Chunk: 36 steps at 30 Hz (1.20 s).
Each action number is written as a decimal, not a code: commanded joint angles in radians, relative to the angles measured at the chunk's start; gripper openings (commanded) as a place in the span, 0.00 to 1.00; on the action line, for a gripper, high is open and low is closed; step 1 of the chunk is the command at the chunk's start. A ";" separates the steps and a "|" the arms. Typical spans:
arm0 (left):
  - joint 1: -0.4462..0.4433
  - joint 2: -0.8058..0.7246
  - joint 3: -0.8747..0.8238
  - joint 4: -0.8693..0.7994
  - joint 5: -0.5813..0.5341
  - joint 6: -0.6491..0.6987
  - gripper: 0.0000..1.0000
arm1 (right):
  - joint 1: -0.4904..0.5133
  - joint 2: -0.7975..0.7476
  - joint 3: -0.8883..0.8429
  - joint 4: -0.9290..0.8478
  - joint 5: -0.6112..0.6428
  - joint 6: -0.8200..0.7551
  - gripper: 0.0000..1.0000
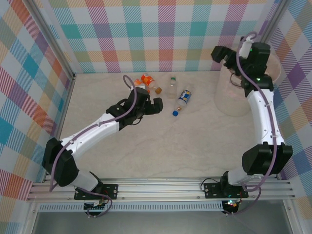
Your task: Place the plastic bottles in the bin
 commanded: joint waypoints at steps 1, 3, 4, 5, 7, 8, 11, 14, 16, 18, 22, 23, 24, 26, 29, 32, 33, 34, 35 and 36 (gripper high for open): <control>0.004 0.067 0.060 -0.046 0.079 -0.006 1.00 | 0.058 -0.034 -0.052 0.010 0.024 -0.029 1.00; 0.002 0.111 0.063 -0.029 0.104 0.001 1.00 | 0.086 -0.050 -0.091 0.010 0.041 -0.005 1.00; 0.003 0.137 0.067 -0.020 0.119 0.008 1.00 | 0.100 -0.060 -0.117 0.013 0.050 0.008 1.00; 0.002 0.162 0.076 -0.015 0.131 0.014 1.00 | 0.112 -0.072 -0.143 0.017 0.062 0.018 1.00; 0.002 0.225 0.115 -0.021 0.162 0.034 0.99 | 0.142 -0.113 -0.209 0.041 0.104 0.045 1.00; 0.002 0.253 0.134 -0.025 0.176 0.043 0.99 | 0.152 -0.134 -0.240 0.053 0.121 0.053 1.00; -0.004 0.339 0.195 -0.031 0.207 0.067 0.98 | 0.165 -0.198 -0.334 0.077 0.149 0.092 1.00; -0.008 0.419 0.257 -0.037 0.222 0.097 0.98 | 0.166 -0.244 -0.396 0.068 0.142 0.097 1.00; -0.006 0.470 0.301 -0.040 0.222 0.115 0.98 | 0.166 -0.266 -0.423 0.046 0.138 0.094 1.00; -0.007 0.516 0.334 -0.039 0.227 0.129 0.98 | 0.166 -0.282 -0.448 0.032 0.123 0.096 1.00; -0.008 0.608 0.404 -0.027 0.260 0.156 0.93 | 0.167 -0.297 -0.484 0.010 0.105 0.105 1.00; -0.011 0.627 0.420 -0.025 0.265 0.162 0.92 | 0.166 -0.298 -0.488 0.006 0.106 0.106 1.00; -0.011 0.649 0.440 -0.021 0.269 0.173 0.92 | 0.167 -0.301 -0.492 0.005 0.107 0.109 1.00; -0.016 0.690 0.480 -0.014 0.270 0.201 0.90 | 0.167 -0.305 -0.498 0.004 0.106 0.114 1.00; -0.021 0.766 0.551 -0.014 0.272 0.244 0.84 | 0.168 -0.306 -0.499 -0.005 0.103 0.116 1.00; -0.026 0.828 0.615 -0.037 0.280 0.268 0.76 | 0.167 -0.314 -0.497 -0.018 0.111 0.106 1.00; -0.028 0.837 0.623 -0.038 0.282 0.274 0.73 | 0.168 -0.317 -0.496 -0.024 0.117 0.100 1.00; -0.031 0.843 0.625 -0.035 0.282 0.279 0.71 | 0.168 -0.320 -0.496 -0.029 0.123 0.092 1.00; -0.034 0.845 0.623 -0.033 0.282 0.283 0.69 | 0.168 -0.322 -0.496 -0.034 0.129 0.086 1.00; -0.038 0.846 0.621 -0.035 0.275 0.287 0.66 | 0.167 -0.323 -0.496 -0.037 0.135 0.082 1.00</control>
